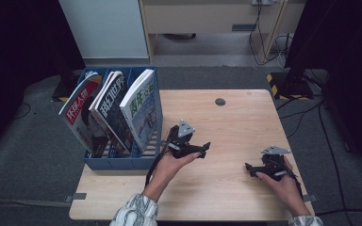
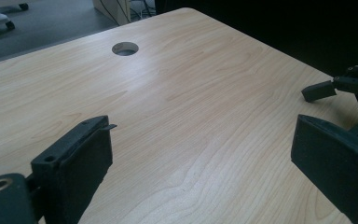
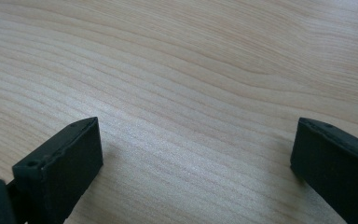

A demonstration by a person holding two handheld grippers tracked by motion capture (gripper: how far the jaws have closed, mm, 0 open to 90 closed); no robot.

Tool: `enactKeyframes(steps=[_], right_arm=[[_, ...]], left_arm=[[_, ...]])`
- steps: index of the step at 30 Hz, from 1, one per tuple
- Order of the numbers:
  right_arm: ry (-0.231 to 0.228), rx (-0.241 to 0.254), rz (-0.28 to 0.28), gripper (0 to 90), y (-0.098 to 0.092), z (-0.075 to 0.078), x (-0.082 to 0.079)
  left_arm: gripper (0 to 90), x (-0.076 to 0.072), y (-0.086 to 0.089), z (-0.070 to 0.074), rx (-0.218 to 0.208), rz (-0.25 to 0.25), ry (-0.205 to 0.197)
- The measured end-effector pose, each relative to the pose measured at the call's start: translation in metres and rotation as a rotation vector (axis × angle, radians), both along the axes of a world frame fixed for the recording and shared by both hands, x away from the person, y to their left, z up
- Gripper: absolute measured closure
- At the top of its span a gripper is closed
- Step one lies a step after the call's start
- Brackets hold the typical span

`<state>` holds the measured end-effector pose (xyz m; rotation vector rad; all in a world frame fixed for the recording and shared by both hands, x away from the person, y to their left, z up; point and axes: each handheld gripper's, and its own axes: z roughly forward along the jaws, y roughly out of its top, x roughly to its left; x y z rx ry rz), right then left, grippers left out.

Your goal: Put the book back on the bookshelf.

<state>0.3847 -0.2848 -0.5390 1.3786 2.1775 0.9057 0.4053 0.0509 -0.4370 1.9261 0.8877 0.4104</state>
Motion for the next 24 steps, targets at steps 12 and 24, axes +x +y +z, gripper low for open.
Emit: enactKeyframes(steps=[12,24], right_arm=[[0.0,-0.001,-0.002,2.4,0.0,0.0,0.0],[0.0,0.001,-0.006,2.5,0.0,0.0,0.0]], left_arm=[[5.1,0.002,-0.014,-0.017,0.022,-0.016,0.031],[5.0,-0.002,-0.027,-0.034,0.05,-0.041,0.053]])
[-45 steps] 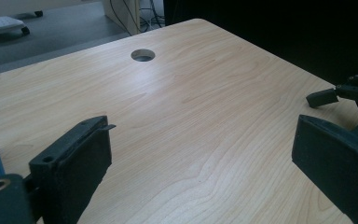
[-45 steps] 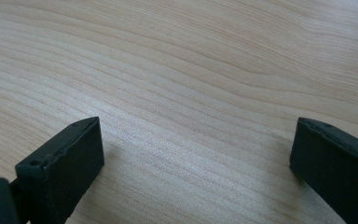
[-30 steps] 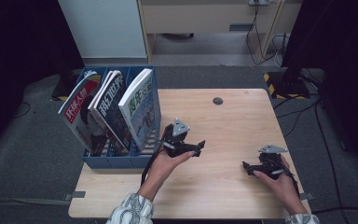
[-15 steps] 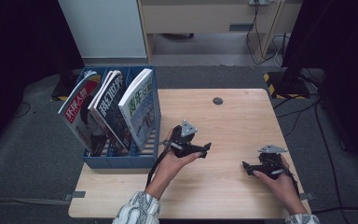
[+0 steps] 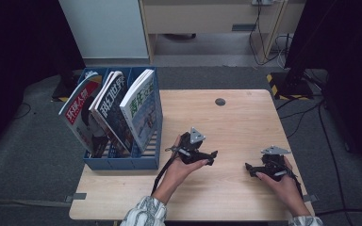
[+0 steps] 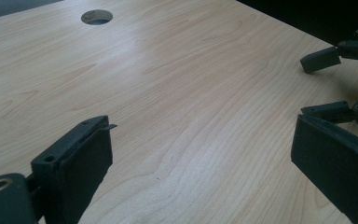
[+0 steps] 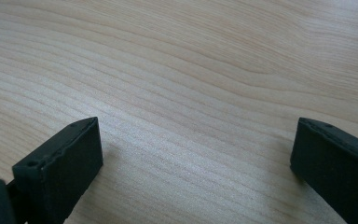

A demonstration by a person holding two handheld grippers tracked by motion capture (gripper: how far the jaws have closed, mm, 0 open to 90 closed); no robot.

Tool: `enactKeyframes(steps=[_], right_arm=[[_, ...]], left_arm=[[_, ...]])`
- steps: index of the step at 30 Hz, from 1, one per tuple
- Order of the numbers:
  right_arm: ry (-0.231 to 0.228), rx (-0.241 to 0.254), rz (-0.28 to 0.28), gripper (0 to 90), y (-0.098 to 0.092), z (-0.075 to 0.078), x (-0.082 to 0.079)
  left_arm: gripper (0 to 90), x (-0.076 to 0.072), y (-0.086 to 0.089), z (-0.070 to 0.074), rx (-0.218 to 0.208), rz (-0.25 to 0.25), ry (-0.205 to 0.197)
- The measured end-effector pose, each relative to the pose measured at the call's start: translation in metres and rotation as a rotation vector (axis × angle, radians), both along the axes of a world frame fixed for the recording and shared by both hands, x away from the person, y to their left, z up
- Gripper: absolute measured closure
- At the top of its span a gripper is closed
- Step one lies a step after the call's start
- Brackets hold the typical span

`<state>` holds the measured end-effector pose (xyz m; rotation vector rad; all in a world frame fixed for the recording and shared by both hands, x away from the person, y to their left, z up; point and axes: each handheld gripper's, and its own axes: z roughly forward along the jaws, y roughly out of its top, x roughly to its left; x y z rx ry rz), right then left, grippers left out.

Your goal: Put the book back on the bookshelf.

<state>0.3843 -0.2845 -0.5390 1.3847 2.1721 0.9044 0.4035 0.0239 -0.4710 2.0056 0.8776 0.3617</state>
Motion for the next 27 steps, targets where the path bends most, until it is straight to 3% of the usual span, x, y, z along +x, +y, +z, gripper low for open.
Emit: enactKeyframes(steps=[15,27], right_arm=[[0.0,0.0,-0.001,2.5,0.0,0.0,0.0],[0.001,-0.001,0.001,2.5,0.0,0.0,0.0]], left_arm=[[5.0,-0.003,-0.009,-0.021,0.038,-0.009,0.035],[5.2,-0.002,-0.007,-0.038,0.075,0.006,0.057]])
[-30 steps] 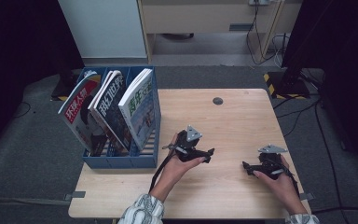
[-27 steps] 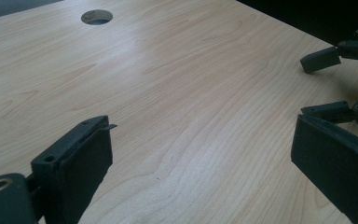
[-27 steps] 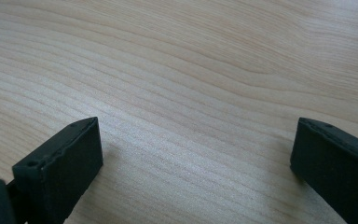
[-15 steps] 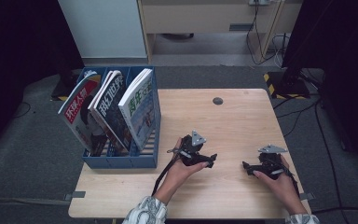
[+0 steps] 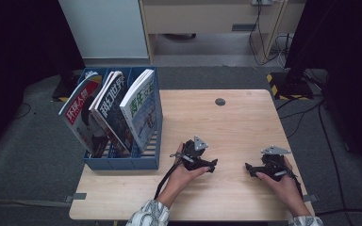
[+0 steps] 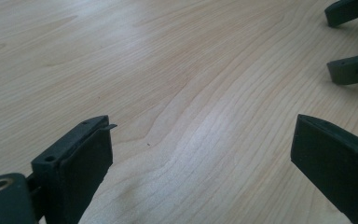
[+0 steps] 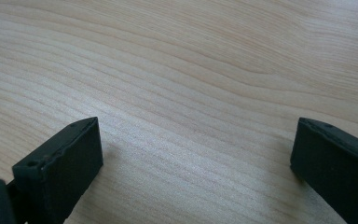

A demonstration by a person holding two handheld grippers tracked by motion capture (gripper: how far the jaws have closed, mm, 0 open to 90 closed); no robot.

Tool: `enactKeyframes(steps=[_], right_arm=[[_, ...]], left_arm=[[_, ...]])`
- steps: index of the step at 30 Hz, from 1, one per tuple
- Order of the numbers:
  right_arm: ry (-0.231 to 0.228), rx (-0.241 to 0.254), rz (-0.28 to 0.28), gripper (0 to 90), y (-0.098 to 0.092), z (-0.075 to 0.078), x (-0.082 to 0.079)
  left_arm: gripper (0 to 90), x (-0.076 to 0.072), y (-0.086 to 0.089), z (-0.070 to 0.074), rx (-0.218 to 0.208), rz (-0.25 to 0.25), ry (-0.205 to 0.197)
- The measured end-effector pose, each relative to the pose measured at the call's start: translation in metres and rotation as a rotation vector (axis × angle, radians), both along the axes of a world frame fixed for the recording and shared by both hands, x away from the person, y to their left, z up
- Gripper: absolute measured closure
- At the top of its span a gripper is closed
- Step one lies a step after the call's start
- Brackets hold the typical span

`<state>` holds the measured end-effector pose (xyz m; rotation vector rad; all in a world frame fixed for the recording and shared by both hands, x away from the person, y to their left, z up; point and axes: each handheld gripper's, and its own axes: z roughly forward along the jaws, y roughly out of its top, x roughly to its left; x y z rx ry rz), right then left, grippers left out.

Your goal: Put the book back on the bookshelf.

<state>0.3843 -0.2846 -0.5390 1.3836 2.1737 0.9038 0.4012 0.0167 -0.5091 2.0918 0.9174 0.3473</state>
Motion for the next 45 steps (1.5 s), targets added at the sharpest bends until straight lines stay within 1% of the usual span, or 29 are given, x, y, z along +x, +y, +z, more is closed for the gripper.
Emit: enactKeyframes(steps=[3,7,15,21,25,26,28,30,33,38,41,45], right_arm=[[0.0,0.0,0.0,2.5,0.0,0.0,0.0],[0.0,0.0,0.0,2.5,0.0,0.0,0.0],[0.0,0.001,-0.002,2.5,0.0,0.0,0.0],[0.0,0.0,0.001,2.4,0.0,0.0,0.0],[0.0,0.002,0.0,2.3,0.0,0.0,0.0],[0.001,0.001,0.002,2.3,0.0,0.0,0.0],[0.001,0.002,0.001,2.3,0.0,0.0,0.0],[0.001,0.002,0.001,2.3,0.0,0.0,0.0],[0.001,0.002,0.001,2.3,0.0,0.0,0.0],[0.001,0.001,0.003,2.3,0.0,0.0,0.0],[0.001,0.001,0.003,2.2,0.0,0.0,0.0],[0.001,0.001,0.004,2.2,0.0,0.0,0.0]], left_arm=[[5.2,0.001,0.001,-0.003,0.02,0.005,0.005],[5.2,0.001,0.004,-0.007,0.021,0.013,0.01],[5.2,0.005,0.009,-0.012,0.043,0.03,0.014],[5.4,0.012,0.015,-0.013,0.044,0.055,0.009],[5.4,0.015,0.016,-0.014,0.043,0.059,0.009],[5.4,0.018,0.017,-0.014,0.042,0.067,0.009],[5.5,0.021,0.017,-0.014,0.041,0.07,0.003],[5.7,0.022,0.017,-0.014,0.035,0.071,0.004],[5.5,0.025,0.016,-0.014,0.048,0.067,0.004],[5.5,0.029,0.016,-0.016,0.041,0.07,0.008],[5.5,0.031,0.016,-0.018,0.057,0.073,0.009],[5.5,0.032,0.016,-0.023,0.066,0.075,0.022]])
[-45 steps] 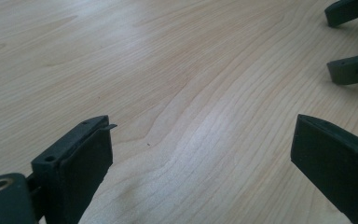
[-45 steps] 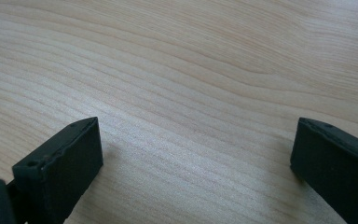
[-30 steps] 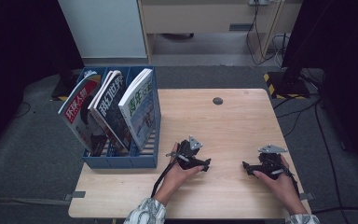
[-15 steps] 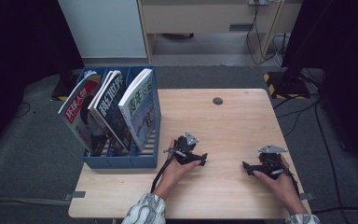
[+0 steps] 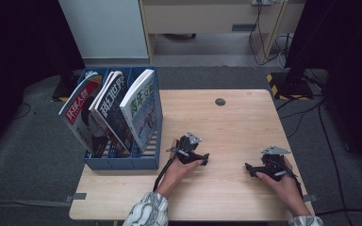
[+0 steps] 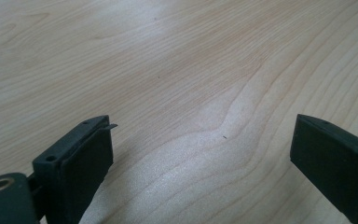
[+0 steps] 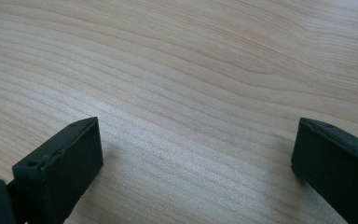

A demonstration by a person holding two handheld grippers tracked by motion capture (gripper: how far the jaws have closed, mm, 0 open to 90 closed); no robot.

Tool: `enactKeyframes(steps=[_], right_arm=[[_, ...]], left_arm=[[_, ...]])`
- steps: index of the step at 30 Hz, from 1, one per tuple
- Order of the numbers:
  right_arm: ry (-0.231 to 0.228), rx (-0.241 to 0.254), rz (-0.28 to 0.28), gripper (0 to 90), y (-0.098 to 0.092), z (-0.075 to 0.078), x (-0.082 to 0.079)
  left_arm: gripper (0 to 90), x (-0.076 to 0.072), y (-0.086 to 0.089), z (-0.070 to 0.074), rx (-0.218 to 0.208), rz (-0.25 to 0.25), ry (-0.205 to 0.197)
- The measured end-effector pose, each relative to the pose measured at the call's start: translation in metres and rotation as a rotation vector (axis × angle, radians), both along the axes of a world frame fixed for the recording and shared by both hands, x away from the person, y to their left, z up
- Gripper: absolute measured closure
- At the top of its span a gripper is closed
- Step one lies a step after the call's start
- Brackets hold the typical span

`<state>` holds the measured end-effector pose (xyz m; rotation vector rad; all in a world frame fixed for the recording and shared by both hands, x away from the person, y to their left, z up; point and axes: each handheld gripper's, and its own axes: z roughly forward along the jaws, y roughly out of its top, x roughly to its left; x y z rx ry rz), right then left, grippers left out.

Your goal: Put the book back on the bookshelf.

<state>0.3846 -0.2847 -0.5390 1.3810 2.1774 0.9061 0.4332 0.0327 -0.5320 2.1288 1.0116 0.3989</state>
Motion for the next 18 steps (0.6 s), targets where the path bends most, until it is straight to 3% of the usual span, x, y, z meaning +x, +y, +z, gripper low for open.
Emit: enactKeyframes(steps=[6,9,18], right_arm=[[0.0,0.002,-0.002,2.2,0.0002,0.0,0.0],[0.0,0.0,-0.001,2.2,0.0001,0.0,-0.0001],[0.002,0.002,-0.008,2.3,0.0007,0.0002,-0.0005]], left_arm=[[5.2,0.0008,0.0001,-0.0049,0.015,0.006,0.014],[4.6,0.0001,-0.0018,-0.0053,0.044,-0.01,0.006],[3.5,0.0005,-0.002,-0.0054,0.045,-0.014,0.008]])
